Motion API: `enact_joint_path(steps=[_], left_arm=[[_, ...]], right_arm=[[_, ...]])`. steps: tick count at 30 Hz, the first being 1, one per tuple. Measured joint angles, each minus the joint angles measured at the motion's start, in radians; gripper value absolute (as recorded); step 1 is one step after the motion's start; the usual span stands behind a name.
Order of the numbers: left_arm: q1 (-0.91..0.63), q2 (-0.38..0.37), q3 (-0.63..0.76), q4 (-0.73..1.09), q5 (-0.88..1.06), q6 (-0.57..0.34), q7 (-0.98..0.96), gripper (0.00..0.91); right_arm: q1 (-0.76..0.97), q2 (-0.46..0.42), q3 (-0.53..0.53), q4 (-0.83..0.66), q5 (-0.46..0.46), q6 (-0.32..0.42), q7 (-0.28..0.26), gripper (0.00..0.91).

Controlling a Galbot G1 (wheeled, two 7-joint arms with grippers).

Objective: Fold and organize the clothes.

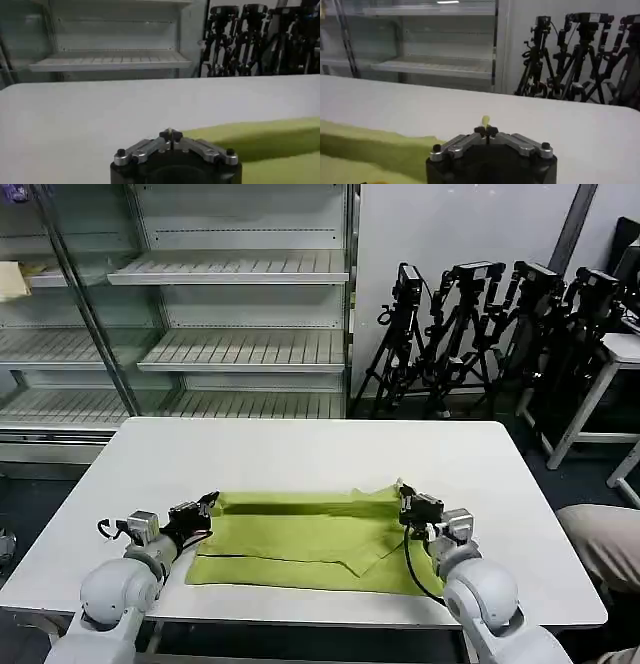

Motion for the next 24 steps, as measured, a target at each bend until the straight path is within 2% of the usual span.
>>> enact_joint_path(steps=[13, 24], left_arm=[[0.082, -0.021, -0.025, -0.062, 0.053, -0.008, 0.003, 0.020], [0.108, -0.007, -0.031, -0.078, 0.060, 0.001, 0.010, 0.010]], right_arm=[[-0.131, 0.006, 0.042, 0.074, -0.049, 0.018, -0.010, 0.000], [-0.163, 0.003, 0.066, 0.096, -0.063, 0.017, -0.011, 0.000]])
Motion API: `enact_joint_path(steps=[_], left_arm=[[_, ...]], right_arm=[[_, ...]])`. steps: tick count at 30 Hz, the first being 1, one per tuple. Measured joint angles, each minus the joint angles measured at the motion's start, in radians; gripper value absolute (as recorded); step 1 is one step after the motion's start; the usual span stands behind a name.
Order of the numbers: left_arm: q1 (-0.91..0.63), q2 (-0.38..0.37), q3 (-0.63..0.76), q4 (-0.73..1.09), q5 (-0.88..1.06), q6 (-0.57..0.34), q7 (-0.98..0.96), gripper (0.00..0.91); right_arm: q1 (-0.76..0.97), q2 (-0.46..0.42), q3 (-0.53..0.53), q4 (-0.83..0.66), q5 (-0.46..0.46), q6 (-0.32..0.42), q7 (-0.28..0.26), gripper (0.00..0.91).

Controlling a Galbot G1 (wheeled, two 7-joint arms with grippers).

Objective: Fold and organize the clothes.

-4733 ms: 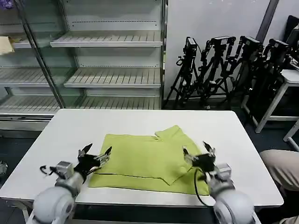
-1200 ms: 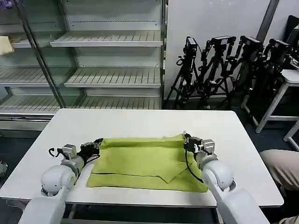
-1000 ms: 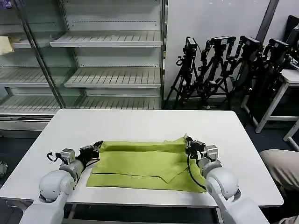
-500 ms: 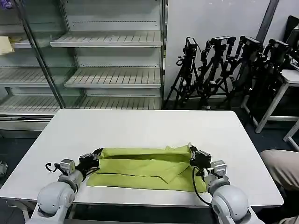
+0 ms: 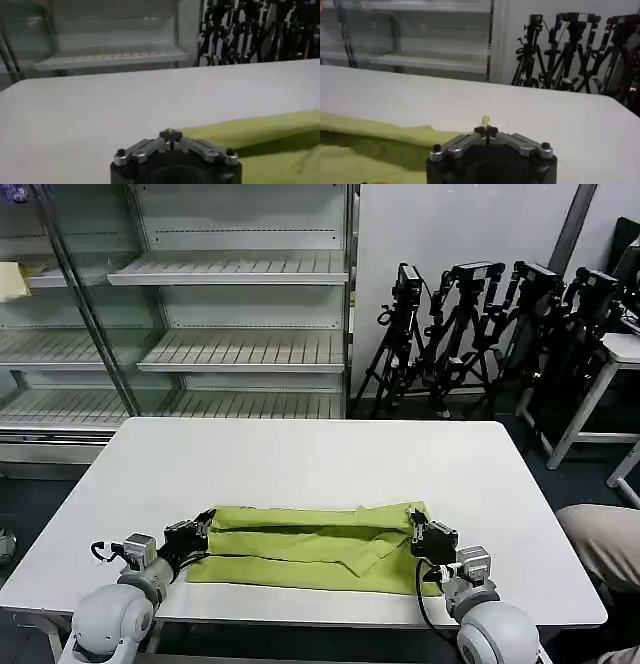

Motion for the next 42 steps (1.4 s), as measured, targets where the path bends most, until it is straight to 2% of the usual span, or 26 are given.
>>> enact_joint_path(steps=[6, 7, 8, 9, 23, 41, 42], left_arm=[[0.010, 0.011, 0.001, -0.007, 0.003, 0.007, 0.004, 0.010], [0.011, 0.013, 0.001, -0.008, 0.004, 0.008, 0.005, 0.010], [0.012, 0.014, 0.000, -0.009, 0.004, 0.008, 0.005, 0.020], [0.014, 0.016, 0.000, -0.011, 0.005, 0.009, 0.005, 0.907], [0.073, 0.001, -0.023, -0.092, -0.027, 0.010, -0.043, 0.907], [0.123, -0.065, 0.037, -0.129, -0.195, 0.015, -0.312, 0.907], [0.122, -0.068, 0.040, -0.127, -0.204, 0.015, -0.322, 0.383]], right_arm=[[-0.013, -0.002, -0.001, -0.001, -0.003, 0.000, -0.003, 0.000], [-0.017, -0.001, -0.003, -0.003, -0.005, 0.000, -0.005, 0.141], [-0.019, 0.000, -0.004, -0.004, -0.006, -0.001, -0.007, 0.907], [-0.022, 0.000, -0.005, -0.004, -0.008, -0.003, -0.009, 0.907], [-0.066, -0.003, 0.053, 0.031, -0.019, -0.001, -0.037, 0.907], [-0.131, 0.005, 0.108, 0.046, -0.046, 0.033, -0.054, 0.907], [-0.132, 0.006, 0.108, 0.045, -0.048, 0.034, -0.054, 0.907]])
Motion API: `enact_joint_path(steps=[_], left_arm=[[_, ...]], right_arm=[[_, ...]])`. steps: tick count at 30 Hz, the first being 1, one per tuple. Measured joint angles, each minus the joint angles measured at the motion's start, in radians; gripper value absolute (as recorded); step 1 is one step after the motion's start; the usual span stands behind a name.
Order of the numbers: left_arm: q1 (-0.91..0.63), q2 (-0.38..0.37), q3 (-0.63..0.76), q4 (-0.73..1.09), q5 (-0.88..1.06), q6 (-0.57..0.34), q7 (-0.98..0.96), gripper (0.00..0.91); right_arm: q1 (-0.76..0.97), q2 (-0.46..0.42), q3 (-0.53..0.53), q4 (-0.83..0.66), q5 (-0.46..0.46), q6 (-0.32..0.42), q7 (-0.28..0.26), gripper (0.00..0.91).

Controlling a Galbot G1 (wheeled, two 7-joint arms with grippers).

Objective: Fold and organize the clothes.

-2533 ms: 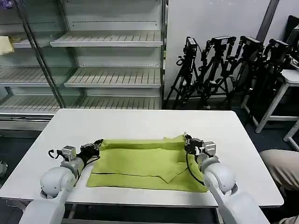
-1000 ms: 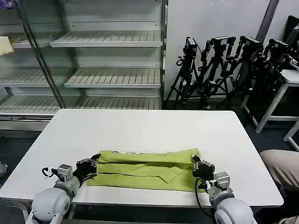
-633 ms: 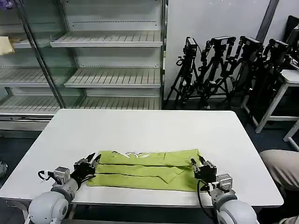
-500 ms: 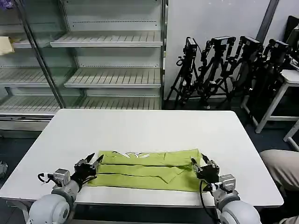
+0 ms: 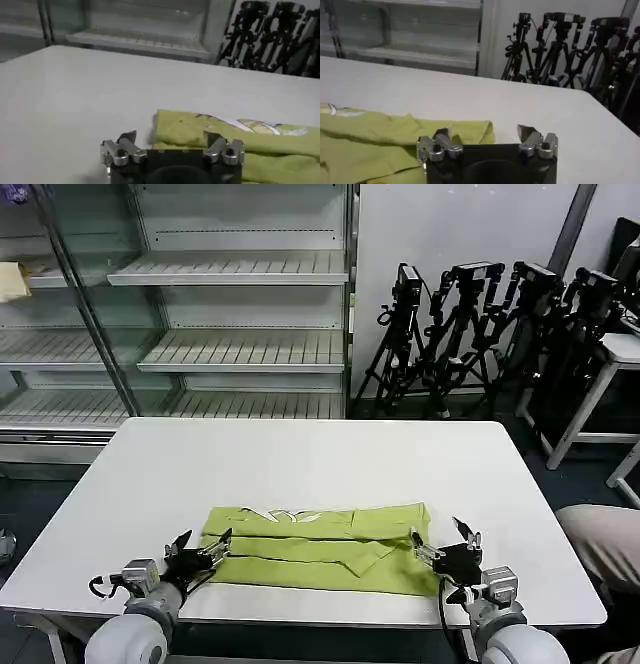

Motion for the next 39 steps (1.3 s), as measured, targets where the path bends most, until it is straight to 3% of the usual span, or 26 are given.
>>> enact_joint_path(steps=[2, 26, 39], left_arm=[[-0.001, -0.005, 0.005, 0.005, -0.015, 0.000, -0.015, 0.020], [-0.014, -0.038, 0.056, 0.032, -0.063, -0.003, -0.076, 0.020], [-0.032, 0.036, -0.021, 0.071, 0.042, -0.011, -0.036, 0.010]], right_arm=[[-0.001, 0.000, 0.001, 0.000, -0.003, 0.001, 0.000, 0.907], [-0.024, 0.011, 0.014, 0.003, -0.020, 0.010, 0.001, 0.907], [-0.018, 0.013, 0.002, -0.003, -0.035, 0.021, 0.000, 0.907]])
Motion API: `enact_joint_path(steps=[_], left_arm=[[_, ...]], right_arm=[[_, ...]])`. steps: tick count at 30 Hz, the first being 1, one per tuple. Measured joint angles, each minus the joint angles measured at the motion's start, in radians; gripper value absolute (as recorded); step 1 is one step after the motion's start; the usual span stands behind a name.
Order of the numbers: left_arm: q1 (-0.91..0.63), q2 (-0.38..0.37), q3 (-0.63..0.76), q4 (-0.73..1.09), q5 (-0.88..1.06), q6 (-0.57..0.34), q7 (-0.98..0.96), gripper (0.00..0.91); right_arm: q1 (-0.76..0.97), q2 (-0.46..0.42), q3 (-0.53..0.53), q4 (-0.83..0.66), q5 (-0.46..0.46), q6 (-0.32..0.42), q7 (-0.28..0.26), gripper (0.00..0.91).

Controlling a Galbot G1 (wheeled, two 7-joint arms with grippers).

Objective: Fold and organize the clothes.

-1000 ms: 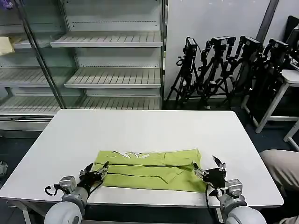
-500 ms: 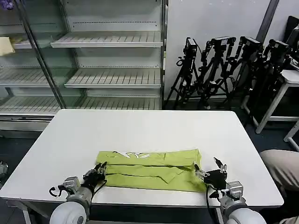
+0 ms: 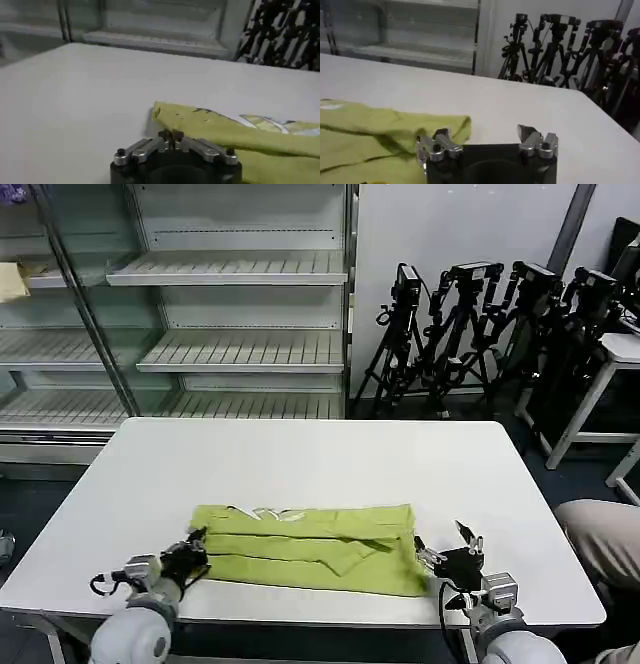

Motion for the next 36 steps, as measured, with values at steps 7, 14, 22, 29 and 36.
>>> enact_joint_path(steps=[7, 14, 22, 29, 36], left_arm=[[0.025, 0.122, -0.140, 0.041, 0.036, -0.019, 0.059, 0.010], [0.029, 0.195, -0.219, 0.023, 0.078, -0.024, 0.096, 0.010], [0.037, 0.161, -0.117, -0.105, 0.194, -0.057, 0.140, 0.010], [0.019, 0.075, 0.091, -0.181, 0.330, -0.073, 0.159, 0.010], [-0.006, 0.011, 0.246, -0.196, 0.413, -0.077, 0.167, 0.010]], right_arm=[[0.011, -0.009, -0.003, 0.000, -0.002, 0.011, -0.001, 0.907], [0.018, -0.004, -0.006, -0.002, -0.005, 0.013, -0.001, 0.907], [-0.002, 0.005, 0.018, 0.005, -0.008, 0.020, -0.005, 0.907], [-0.029, 0.008, 0.041, 0.015, -0.011, 0.027, -0.010, 0.907], [-0.048, 0.009, 0.063, 0.019, -0.011, 0.036, -0.011, 0.907]])
